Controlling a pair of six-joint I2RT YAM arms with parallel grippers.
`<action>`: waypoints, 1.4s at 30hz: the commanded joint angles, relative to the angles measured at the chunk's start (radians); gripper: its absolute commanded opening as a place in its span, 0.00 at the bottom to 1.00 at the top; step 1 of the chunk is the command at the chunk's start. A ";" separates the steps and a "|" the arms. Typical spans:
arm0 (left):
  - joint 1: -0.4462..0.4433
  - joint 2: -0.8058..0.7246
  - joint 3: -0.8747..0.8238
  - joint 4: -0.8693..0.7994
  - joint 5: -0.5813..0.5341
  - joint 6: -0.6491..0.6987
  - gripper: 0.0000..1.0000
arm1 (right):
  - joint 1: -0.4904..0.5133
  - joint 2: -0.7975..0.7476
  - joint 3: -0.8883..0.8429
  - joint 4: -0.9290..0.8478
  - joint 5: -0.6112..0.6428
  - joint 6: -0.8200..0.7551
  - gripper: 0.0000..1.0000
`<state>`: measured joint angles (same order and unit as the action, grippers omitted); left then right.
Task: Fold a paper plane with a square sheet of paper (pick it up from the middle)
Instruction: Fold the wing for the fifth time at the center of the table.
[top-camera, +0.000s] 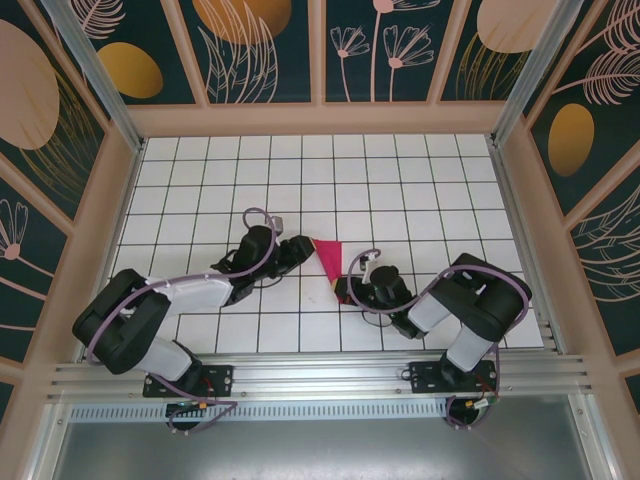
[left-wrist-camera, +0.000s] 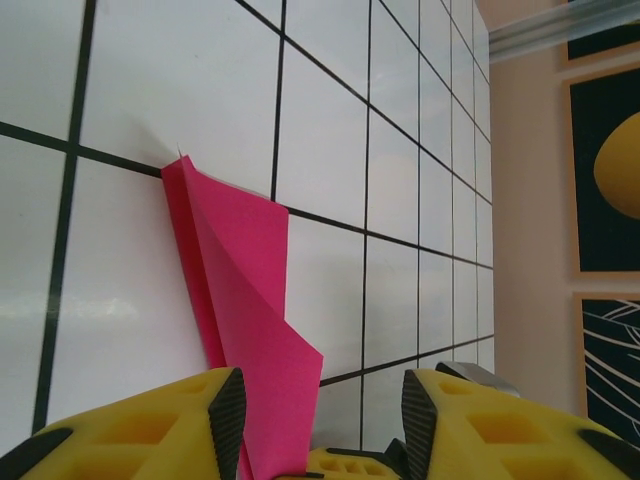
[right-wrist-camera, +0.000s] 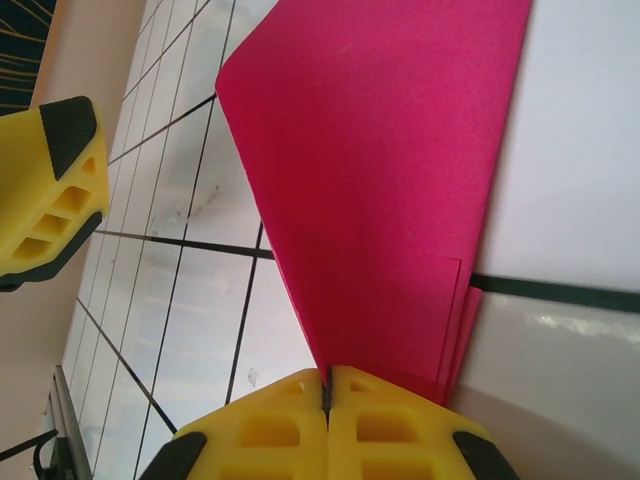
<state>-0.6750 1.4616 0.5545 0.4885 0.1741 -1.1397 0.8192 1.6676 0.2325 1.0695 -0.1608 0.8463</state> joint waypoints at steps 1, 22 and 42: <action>0.004 -0.066 -0.029 -0.016 -0.084 -0.018 0.48 | 0.011 0.018 0.052 -0.044 -0.026 -0.082 0.00; 0.004 -0.241 -0.099 -0.113 -0.252 -0.023 0.51 | 0.057 0.093 0.169 -0.152 -0.050 -0.264 0.00; 0.004 -0.174 -0.095 -0.052 -0.183 -0.033 0.47 | -0.008 0.162 0.107 0.039 -0.121 0.074 0.00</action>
<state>-0.6750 1.2694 0.4648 0.3969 -0.0334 -1.1576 0.8192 1.8027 0.3622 1.0611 -0.2676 0.8349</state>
